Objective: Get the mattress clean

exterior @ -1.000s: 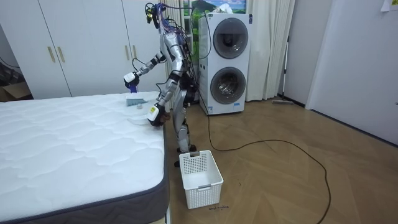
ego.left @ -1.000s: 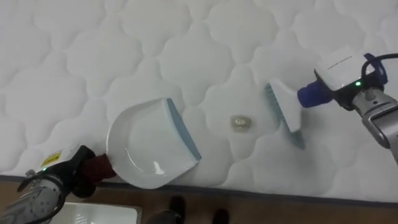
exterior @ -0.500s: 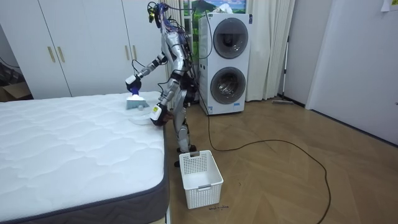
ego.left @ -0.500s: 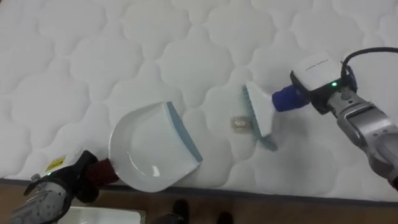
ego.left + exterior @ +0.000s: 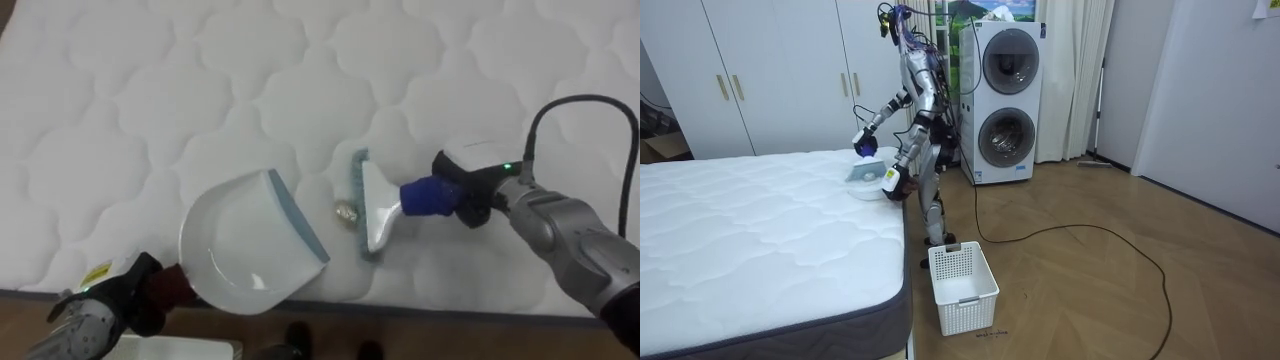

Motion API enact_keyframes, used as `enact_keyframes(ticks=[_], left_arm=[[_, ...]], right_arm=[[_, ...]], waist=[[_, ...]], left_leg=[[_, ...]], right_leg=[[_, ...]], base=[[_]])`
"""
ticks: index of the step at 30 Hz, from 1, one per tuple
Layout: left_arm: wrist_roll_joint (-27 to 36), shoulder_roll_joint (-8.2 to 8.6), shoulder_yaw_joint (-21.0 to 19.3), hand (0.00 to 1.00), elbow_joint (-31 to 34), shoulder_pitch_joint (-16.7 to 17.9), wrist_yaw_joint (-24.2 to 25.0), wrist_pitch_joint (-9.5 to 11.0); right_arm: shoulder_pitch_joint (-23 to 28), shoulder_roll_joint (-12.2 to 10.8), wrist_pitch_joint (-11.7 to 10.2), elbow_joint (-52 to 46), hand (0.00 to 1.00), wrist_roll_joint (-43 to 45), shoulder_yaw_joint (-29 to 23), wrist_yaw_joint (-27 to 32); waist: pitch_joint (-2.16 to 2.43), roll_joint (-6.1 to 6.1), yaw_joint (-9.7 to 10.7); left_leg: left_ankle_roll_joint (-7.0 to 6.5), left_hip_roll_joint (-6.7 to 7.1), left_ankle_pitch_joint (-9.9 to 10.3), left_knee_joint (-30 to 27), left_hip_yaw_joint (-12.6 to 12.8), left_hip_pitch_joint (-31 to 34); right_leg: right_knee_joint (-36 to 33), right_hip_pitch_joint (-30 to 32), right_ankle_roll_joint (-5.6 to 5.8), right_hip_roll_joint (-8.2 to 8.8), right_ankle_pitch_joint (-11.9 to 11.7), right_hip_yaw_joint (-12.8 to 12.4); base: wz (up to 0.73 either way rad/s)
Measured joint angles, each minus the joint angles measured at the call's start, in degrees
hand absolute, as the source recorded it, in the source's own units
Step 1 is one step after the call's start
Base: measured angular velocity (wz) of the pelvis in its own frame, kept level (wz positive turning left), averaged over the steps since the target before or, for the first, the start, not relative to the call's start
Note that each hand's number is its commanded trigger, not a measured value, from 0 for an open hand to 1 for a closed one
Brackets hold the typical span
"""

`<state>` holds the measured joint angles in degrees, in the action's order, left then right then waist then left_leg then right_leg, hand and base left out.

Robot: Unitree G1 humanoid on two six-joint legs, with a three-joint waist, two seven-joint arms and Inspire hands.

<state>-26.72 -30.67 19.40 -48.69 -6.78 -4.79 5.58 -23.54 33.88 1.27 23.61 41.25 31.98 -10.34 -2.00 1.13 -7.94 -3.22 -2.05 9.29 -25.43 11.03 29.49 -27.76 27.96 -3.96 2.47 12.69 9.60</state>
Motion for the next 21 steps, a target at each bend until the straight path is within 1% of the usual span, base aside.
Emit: enact_keyframes(ticks=[4, 7, 8, 9, 10, 12, 13, 15, 18, 19, 21], left_arm=[[-0.2, 0.03, 0.0, 1.0, -0.7, 0.0, -0.2, 0.6], [-0.2, 0.12, 0.0, 1.0, -1.1, 0.0, -0.9, 1.0], [-0.2, 0.26, 0.0, 1.0, -1.4, 0.0, -0.9, 1.2], [-0.3, 0.57, 0.0, 1.0, -1.8, -0.3, -1.0, 1.3], [-0.4, 0.7, 0.0, 1.0, -1.9, -0.5, -1.0, 1.4], [-0.5, 0.81, 0.0, 1.0, -1.9, -0.2, -1.1, 1.5], [-0.5, 0.82, 0.0, 1.0, -1.9, -0.1, -1.1, 1.5], [-0.4, 0.95, 0.0, 1.0, -2.4, 0.0, -1.2, 1.6], [-0.3, 1.19, 0.0, 1.0, -3.2, 0.0, -1.2, 2.0], [-0.3, 1.22, 0.0, 1.0, -3.2, 0.0, -1.3, 2.0], [-0.4, 1.32, 0.0, 1.0, -3.2, 0.2, -1.3, 2.1]], right_arm=[[-0.1, -1.3, 0.0, -0.6, 1.0, -0.4, 0.0, -2.5], [0.0, -1.9, -0.3, -3.3, 1.0, -0.5, 0.0, -4.5], [0.0, -2.2, -0.8, -4.3, 1.0, -0.8, 0.0, -5.0], [0.0, -2.6, -1.8, -5.1, 1.0, -1.2, 0.2, -5.4], [0.0, -2.8, -2.3, -5.4, 1.0, -1.7, 0.5, -5.4], [0.0, -4.2, -4.0, -6.3, 1.0, -3.8, 1.1, -6.3], [0.0, -4.5, -4.3, -6.3, 1.0, -4.5, 1.1, -6.7], [0.0, -5.1, -4.5, -6.3, 1.0, -9.7, 1.5, -8.1], [0.0, -5.2, -4.4, -6.4, 1.0, -14.4, 1.7, -10.7], [0.0, -5.2, -4.4, -6.4, 1.0, -15.3, 1.7, -11.2], [0.0, -5.5, -4.5, -6.4, 1.0, -20.2, 1.6, -12.4]], waist=[[-0.04, -0.09, 0.0], [-0.05, -0.26, 0.1], [-0.06, -0.33, 0.0], [-0.07, -0.45, -0.2], [-0.07, -0.5, -0.3], [-0.1, -0.58, -0.3], [-0.1, -0.58, -0.3], [-0.1, -0.57, -0.4], [-0.09, -0.56, -0.1], [-0.09, -0.56, 0.0], [-0.08, -0.53, 0.0]], left_leg=[[0.06, -0.1, 0.0, 0.0, 0.1, 0.1], [0.09, -0.12, 0.0, -0.1, 0.1, 0.3], [0.1, -0.14, 0.1, -0.1, 0.1, 0.3], [0.11, -0.13, 0.1, -0.1, 0.1, 0.3], [0.11, -0.13, 0.1, -0.1, 0.1, 0.3], [0.11, -0.12, 0.1, -0.1, 0.1, 0.3], [0.11, -0.1, 0.1, 0.0, 0.1, 0.3], [0.11, 0.03, 0.1, 0.1, 0.1, 0.3], [0.06, 0.5, 0.0, 0.0, 0.0, 0.5], [0.06, 0.5, 0.0, 0.0, 0.0, 0.6], [0.05, 0.51, 0.0, -0.1, -0.1, 0.7]], right_leg=[[0.0, 0.1, -0.06, -0.03, 0.0, 0.0], [0.0, 0.3, -0.08, -0.03, 0.1, 0.0], [0.0, 0.4, -0.08, -0.04, 0.1, 0.1], [0.0, 0.3, -0.08, -0.03, 0.1, 0.2], [0.0, 0.4, -0.08, -0.04, 0.1, 0.1], [-0.1, 0.4, -0.09, -0.04, 0.1, 0.2], [-0.1, 0.4, -0.1, -0.03, 0.1, 0.2], [-0.2, 0.5, -0.09, 0.07, 0.1, 0.1], [-1.1, 1.0, 0.0, 0.59, 0.6, 0.1], [-1.1, 1.1, 0.01, 0.59, 0.6, 0.1], [-1.0, 1.0, 0.02, 0.63, 0.6, 0.1]], base=[[0.0], [0.0], [0.0], [0.0], [0.0], [0.0], [0.0], [0.0], [0.0], [0.04], [0.03]])
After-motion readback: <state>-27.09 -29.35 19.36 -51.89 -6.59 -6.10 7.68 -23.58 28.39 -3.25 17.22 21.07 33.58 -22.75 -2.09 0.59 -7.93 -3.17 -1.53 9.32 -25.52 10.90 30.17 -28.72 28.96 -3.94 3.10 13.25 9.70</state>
